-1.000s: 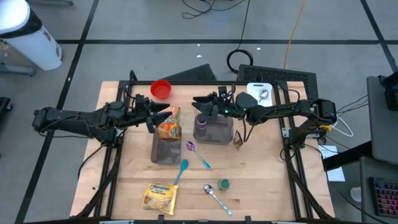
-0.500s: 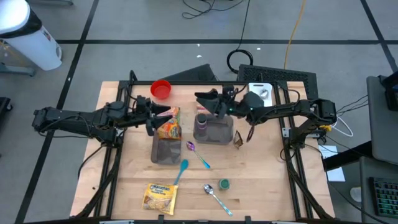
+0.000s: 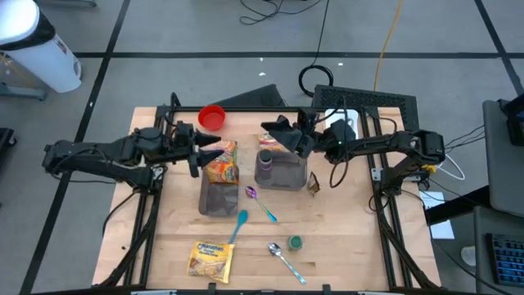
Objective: Pick & Place Food Item
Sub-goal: Put the orange spice bag into the right black bin
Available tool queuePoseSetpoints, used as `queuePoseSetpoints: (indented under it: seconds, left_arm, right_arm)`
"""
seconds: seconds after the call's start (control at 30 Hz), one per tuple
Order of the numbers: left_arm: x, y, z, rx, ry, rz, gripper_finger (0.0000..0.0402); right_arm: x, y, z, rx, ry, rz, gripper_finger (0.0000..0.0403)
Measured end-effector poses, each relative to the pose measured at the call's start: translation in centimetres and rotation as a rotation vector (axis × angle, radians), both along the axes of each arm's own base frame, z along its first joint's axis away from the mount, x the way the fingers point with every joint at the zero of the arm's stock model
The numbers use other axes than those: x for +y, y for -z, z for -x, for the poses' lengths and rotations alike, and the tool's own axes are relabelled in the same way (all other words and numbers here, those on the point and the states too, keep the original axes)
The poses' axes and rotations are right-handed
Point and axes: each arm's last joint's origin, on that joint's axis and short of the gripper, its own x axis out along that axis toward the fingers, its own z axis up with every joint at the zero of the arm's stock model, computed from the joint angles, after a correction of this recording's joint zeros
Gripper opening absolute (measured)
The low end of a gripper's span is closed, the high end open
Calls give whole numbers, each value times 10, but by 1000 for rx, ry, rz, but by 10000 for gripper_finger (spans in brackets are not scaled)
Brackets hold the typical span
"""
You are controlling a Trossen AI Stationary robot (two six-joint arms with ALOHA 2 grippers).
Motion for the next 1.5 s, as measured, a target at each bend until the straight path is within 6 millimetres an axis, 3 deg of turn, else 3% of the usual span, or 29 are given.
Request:
queuePoseSetpoints:
  seconds: [0.13, 0.3, 0.5, 0.6, 0.73, 0.9, 1.23, 1.5]
  left_arm:
    - [0, -15, 6, 50, 2, -22, 278]
    - [0, -26, 10, 44, 3, -27, 278]
    - [0, -27, 10, 45, 3, -36, 278]
    - [0, -27, 9, 44, 3, -29, 278]
    - [0, -27, 9, 46, 2, -27, 278]
    - [1, -27, 9, 49, -20, -47, 278]
    - [1, -27, 9, 51, -31, -59, 278]
    - [1, -25, 10, 68, -29, -53, 278]
  right_arm:
    - [1, -16, 6, 182, -14, 81, 265]
    - [8, -41, 23, 562, 103, 271, 265]
    - [35, -69, 46, 846, 223, 413, 265]
    - [54, -74, 52, 933, 317, 472, 265]
    - [82, -67, 51, 990, 453, 550, 265]
    - [100, -55, 38, 1010, 474, 623, 265]
    - [108, -25, 2, 1049, 370, 634, 265]
    - [91, -9, 7, 1237, 388, 403, 265]
